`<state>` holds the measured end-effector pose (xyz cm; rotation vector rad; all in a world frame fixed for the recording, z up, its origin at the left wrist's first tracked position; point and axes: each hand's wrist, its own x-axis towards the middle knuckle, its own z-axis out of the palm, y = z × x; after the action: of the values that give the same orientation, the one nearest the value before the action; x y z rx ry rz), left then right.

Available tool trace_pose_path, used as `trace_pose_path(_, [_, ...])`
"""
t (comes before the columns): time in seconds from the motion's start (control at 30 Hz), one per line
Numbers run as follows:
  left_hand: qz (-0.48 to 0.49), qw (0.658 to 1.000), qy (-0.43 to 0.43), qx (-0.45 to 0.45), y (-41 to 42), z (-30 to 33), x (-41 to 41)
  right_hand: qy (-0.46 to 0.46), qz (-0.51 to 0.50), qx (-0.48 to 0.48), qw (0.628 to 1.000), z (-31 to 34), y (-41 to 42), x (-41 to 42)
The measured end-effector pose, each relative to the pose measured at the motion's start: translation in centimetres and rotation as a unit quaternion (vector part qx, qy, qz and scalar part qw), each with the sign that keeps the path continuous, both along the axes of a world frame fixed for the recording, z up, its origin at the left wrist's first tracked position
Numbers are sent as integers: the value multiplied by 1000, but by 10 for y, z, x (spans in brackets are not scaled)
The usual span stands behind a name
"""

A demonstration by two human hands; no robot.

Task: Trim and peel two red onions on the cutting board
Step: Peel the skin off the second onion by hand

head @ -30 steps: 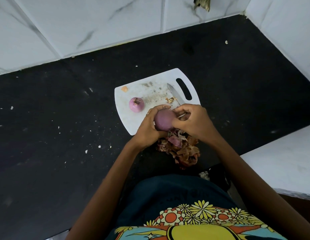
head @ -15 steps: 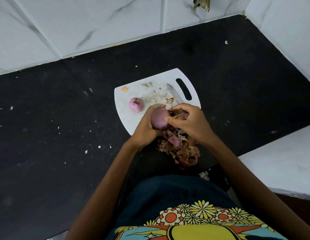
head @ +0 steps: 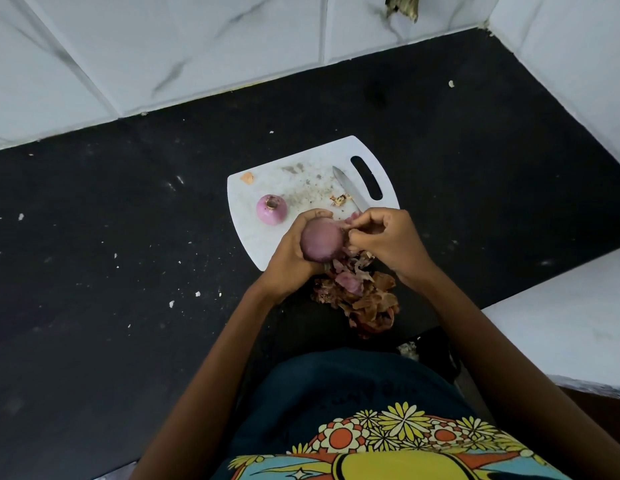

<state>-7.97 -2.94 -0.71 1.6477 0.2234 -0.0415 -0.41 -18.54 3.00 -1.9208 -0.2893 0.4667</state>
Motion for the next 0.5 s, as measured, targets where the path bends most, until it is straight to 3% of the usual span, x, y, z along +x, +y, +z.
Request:
trace_pose_path(0.17, [16, 1000, -5, -9, 1, -3, 0, 46, -6, 39, 998, -2, 2, -1])
trace_pose_path(0.33, [8, 1000, -30, 5, 0, -1, 0, -12, 0, -2, 1000, -6, 0, -5])
trace_pose_path(0.5, [8, 1000, -27, -7, -2, 2, -1, 112, 33, 41, 992, 0, 0, -7])
